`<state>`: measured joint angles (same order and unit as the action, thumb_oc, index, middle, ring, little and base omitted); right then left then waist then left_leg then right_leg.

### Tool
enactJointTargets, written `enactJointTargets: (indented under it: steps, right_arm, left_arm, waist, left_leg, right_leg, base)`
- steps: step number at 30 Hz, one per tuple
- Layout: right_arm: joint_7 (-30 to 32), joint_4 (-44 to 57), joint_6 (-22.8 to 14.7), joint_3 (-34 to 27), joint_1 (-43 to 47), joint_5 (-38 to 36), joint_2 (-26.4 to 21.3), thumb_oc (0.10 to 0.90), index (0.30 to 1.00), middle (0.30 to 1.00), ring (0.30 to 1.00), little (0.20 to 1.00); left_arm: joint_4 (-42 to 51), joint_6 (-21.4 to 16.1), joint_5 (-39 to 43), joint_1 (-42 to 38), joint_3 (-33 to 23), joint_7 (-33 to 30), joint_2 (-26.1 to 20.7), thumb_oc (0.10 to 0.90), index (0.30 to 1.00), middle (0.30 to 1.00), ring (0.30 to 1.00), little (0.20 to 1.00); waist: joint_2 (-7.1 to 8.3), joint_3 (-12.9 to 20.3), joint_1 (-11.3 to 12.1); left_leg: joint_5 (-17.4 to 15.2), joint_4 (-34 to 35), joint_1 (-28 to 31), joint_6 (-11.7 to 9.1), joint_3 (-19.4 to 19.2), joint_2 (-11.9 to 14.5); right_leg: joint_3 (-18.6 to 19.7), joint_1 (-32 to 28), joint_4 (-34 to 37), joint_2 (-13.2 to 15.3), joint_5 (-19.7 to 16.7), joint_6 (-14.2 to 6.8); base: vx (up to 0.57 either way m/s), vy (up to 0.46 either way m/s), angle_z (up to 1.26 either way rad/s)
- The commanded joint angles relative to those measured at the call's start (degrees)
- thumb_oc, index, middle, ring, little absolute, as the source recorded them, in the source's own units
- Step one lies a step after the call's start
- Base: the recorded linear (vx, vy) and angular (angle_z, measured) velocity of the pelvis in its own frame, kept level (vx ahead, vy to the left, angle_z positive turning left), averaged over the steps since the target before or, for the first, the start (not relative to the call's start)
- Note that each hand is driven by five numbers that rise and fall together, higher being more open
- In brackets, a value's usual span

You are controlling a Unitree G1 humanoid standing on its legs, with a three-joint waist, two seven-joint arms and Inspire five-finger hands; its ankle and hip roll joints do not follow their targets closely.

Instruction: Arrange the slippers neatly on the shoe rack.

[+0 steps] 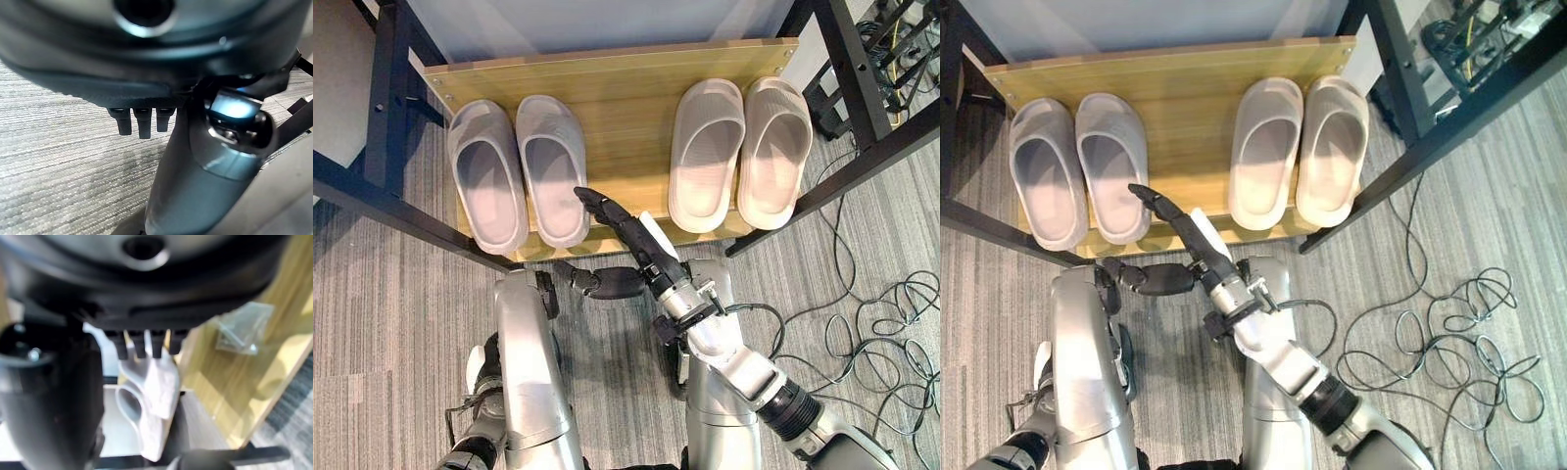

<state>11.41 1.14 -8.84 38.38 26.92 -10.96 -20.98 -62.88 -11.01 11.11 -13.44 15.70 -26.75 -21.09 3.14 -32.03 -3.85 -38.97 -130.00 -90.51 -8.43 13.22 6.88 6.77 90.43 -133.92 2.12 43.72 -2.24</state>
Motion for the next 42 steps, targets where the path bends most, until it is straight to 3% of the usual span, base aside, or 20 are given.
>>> enactJointTargets:
  steps: [1, 16, 22, 29, 35, 37, 41, 42]
  right_arm:
    - [-2.7, 8.7, -3.4, 2.3, 4.1, -3.1, 2.9, 0.800, 0.900, 0.900, 0.900, 0.900]
    - [-1.2, 7.9, -4.0, 1.2, 7.1, 0.0, 3.3, 0.800, 0.900, 0.900, 0.900, 0.900]
    - [9.2, 15.6, -4.7, -8.7, 2.2, 24.0, -1.7, 0.800, 0.900, 0.900, 0.900, 0.900]
    - [8.0, 24.3, -5.9, -11.6, -3.0, 30.2, -4.8, 0.800, 0.900, 0.900, 0.900, 0.900]
    - [6.7, 28.6, -7.5, -14.3, -7.4, 32.9, -8.7, 0.800, 0.900, 0.900, 0.900, 0.900]
    - [7.0, 29.1, -8.4, -16.3, -8.8, 32.8, -10.5, 0.800, 0.900, 0.900, 0.900, 0.900]
    - [5.5, 29.0, -9.6, -18.1, -11.5, 29.1, -10.7, 0.800, 0.900, 0.900, 0.900, 0.900]
    - [5.1, 28.7, -10.0, -18.6, -13.8, 27.9, -10.9, 0.800, 0.900, 0.900, 0.900, 0.900]
  left_arm:
    - [0.0, -1.5, -0.2, 0.7, 4.9, 0.0, 2.3, 0.800, 0.900, 0.900, 0.900, 0.900]
    - [0.0, -1.8, 0.4, 1.3, 4.6, 0.5, 2.2, 0.800, 0.900, 0.900, 0.900, 0.900]
    - [0.8, -2.4, -0.7, 2.6, 2.9, -0.3, 3.0, 0.800, 0.900, 0.900, 0.900, 0.900]
    - [2.7, -3.1, -2.9, 3.0, 1.7, -0.4, 2.3, 0.800, 0.900, 0.900, 0.900, 0.900]
    - [3.1, -3.9, -3.1, 1.1, -0.7, 0.3, 1.8, 0.800, 0.900, 0.900, 0.900, 0.900]
    - [7.2, -6.0, -1.3, -0.6, -2.2, 1.5, 0.6, 0.800, 0.900, 0.900, 0.900, 0.900]
    - [12.9, -7.6, -0.5, -0.4, -2.8, 2.6, -1.2, 0.800, 0.900, 0.900, 0.900, 0.900]
    - [13.3, -7.8, -0.2, 0.6, -3.1, 3.0, -1.1, 0.800, 0.900, 0.900, 0.900, 0.900]
  waist:
    - [-0.82, 2.2, 3.9]
    - [-1.33, 2.2, 4.2]
    - [-1.27, 2.2, 3.5]
    - [-0.46, 2.2, 3.1]
    - [0.06, 2.2, 2.9]
    - [0.55, 2.2, 3.4]
    - [0.49, 2.8, 4.1]
    - [0.21, 4.9, 4.0]
  left_leg:
    - [-1.9, 4.2, 0.6, 5.6, 0.6, -4.7]
    - [-1.7, 4.2, 0.6, 5.5, 0.7, -4.7]
    - [-1.6, 4.3, 0.6, 6.1, 0.8, -4.8]
    - [-1.0, 5.3, 0.6, 6.0, 0.3, -5.0]
    - [1.0, 10.5, 0.6, 5.9, -1.3, -4.5]
    - [2.8, 16.7, 0.6, 5.9, -3.0, -3.6]
    - [5.7, 22.5, 0.6, 5.9, -3.3, -3.5]
    - [6.7, 24.9, 0.6, 6.1, -3.2, -3.3]
  right_leg:
    - [2.1, -0.5, 5.1, 2.0, -1.3, 6.2]
    - [2.2, -0.5, 4.8, 1.8, -1.4, 6.0]
    - [2.3, -0.5, 4.9, 2.0, -1.0, 6.0]
    - [2.4, -0.5, 5.1, 1.7, -1.1, 6.1]
    - [1.9, -0.5, 9.1, 2.1, -2.3, 6.5]
    - [1.0, -0.5, 14.8, 2.4, -4.2, 6.6]
    - [-0.5, -1.1, 20.8, 3.0, -6.8, 6.0]
    - [-0.9, -1.4, 23.2, 3.4, -7.3, 5.6]
  base:
    - [0.00, 0.000, 0.00]
    - [0.00, 0.000, 0.00]
    - [0.00, 0.000, 0.00]
    - [0.00, 0.000, 0.00]
    - [0.00, 0.000, 0.00]
    - [-0.05, 0.018, 0.00]
    - [-0.06, 0.033, -0.08]
    - [0.12, 0.068, 0.12]
